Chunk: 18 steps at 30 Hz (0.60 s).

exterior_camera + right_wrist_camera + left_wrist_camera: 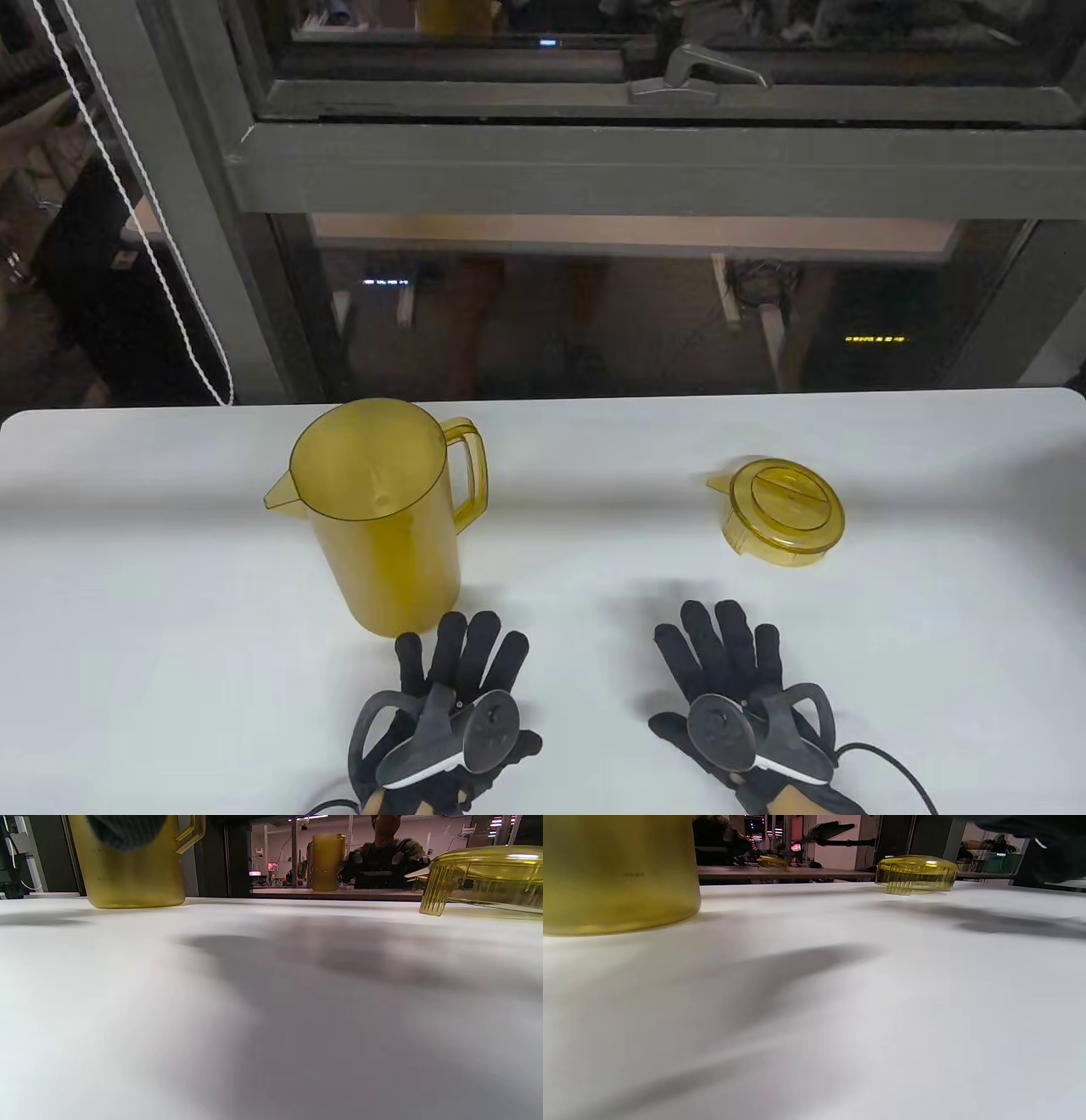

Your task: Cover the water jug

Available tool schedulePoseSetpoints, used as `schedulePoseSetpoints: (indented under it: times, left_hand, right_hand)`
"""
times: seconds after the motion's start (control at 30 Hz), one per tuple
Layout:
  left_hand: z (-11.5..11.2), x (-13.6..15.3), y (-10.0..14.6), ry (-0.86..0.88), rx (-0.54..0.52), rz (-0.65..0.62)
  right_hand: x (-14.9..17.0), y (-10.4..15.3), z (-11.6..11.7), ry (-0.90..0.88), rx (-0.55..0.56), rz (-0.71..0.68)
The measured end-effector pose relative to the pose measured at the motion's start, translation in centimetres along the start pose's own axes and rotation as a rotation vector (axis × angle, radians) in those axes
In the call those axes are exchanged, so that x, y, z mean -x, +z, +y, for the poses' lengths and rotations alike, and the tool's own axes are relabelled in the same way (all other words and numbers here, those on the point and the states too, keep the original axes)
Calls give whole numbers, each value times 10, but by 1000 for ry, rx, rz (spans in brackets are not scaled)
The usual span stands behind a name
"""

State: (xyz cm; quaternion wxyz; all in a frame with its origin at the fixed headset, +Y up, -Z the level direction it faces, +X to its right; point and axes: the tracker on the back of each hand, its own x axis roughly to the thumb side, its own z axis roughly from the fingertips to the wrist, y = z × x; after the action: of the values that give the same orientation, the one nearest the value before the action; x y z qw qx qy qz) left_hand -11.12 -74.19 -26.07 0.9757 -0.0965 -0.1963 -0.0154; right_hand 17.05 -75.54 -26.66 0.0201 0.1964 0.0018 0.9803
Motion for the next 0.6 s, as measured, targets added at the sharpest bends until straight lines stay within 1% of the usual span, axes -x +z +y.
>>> schedulePoseSetpoints:
  times: [0.2,0.6]
  left_hand:
    - [-2,2,-1,0,10,3]
    - [0,7,2,6,-3,26]
  right_hand:
    - [2,-1,0,-10,4,6]
    - [3,-4,3,-12,-11,8]
